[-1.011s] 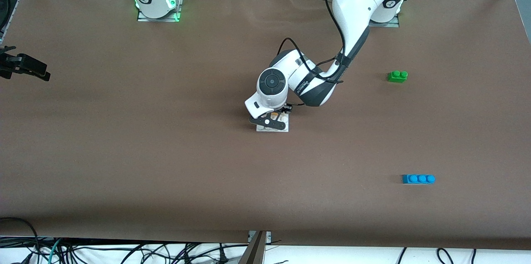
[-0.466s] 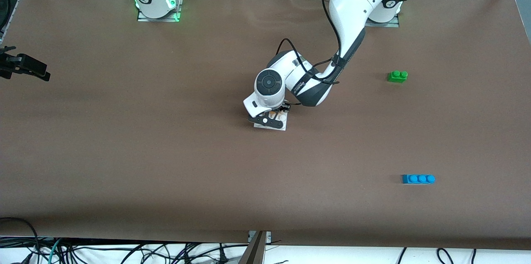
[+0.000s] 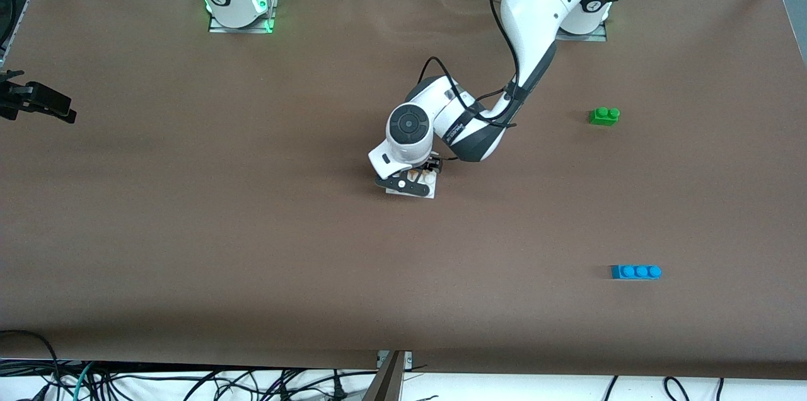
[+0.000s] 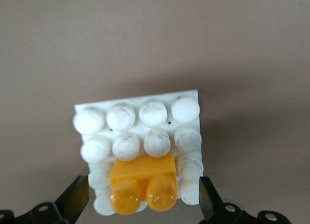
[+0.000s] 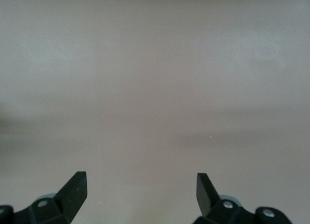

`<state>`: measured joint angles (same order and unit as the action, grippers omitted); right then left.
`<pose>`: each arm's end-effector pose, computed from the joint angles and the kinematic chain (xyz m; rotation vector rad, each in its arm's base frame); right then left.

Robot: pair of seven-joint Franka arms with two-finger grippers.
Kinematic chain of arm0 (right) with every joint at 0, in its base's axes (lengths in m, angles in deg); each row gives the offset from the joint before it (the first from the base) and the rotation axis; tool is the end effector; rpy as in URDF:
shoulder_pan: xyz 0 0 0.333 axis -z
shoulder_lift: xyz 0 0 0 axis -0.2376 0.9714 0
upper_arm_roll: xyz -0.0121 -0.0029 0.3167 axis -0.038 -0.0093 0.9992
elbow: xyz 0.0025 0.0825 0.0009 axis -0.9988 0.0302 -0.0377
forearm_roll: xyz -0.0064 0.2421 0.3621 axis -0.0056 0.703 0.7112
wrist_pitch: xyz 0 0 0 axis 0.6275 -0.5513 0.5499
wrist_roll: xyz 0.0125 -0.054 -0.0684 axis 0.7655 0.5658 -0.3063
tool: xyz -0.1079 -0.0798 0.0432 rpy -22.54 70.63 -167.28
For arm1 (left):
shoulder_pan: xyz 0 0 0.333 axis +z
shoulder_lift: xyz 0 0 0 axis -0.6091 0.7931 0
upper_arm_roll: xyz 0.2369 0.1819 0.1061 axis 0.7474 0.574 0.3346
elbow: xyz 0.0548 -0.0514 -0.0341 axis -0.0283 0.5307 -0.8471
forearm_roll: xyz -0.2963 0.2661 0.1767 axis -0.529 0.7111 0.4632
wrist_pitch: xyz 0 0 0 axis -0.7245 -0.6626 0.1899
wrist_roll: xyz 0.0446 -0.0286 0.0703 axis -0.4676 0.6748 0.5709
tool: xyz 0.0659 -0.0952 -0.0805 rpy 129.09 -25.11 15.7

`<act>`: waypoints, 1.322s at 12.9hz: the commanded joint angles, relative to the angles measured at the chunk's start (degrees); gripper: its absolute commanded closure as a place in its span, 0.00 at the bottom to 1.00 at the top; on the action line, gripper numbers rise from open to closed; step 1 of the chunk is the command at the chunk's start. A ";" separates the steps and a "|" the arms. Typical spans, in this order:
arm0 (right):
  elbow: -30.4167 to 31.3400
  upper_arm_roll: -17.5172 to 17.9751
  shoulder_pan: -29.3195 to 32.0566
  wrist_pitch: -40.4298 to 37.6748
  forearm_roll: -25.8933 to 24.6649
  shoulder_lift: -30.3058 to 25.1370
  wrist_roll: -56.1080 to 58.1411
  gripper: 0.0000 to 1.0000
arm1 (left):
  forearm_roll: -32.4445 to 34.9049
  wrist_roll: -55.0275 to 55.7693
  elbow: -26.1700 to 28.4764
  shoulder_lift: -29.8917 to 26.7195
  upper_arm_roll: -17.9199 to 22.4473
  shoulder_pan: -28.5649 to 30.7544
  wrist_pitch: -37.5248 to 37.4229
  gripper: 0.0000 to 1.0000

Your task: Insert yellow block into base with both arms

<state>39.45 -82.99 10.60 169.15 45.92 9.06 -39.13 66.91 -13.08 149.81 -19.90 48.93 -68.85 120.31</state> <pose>0.6286 -0.0598 0.5659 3.0834 -0.0383 -0.0652 0.5776 -0.5269 0.1921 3.0957 -0.3260 -0.2216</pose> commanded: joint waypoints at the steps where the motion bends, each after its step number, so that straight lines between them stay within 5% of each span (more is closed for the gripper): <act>1: 0.13 0.45 0.59 0.03 -0.52 -0.31 0.92 0.00 | -0.84 -0.35 -0.21 -7.46 0.32 1.96 -8.91 0.00; 7: 0.13 0.45 0.59 0.03 -0.43 -0.31 0.92 0.00 | -1.01 -2.44 -0.13 -24.16 0.23 16.97 -21.40 0.00; 11: 0.13 0.45 0.59 0.12 -0.43 -0.31 0.83 0.00 | -2.32 -20.71 1.09 -30.85 0.14 27.97 -27.21 0.00; 13: 0.13 0.45 0.59 0.12 -0.34 -0.31 0.83 0.00 | -6.79 -21.70 6.17 -35.94 0.84 32.97 -26.43 0.00; 17: 0.13 0.36 0.59 0.12 -0.34 -0.31 0.83 0.00 | -7.17 -23.71 26.98 -50.35 7.34 33.09 -18.27 0.00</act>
<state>39.45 -83.00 10.65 169.20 45.91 9.13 -39.13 60.78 -34.65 162.63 -60.35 55.19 -35.53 96.36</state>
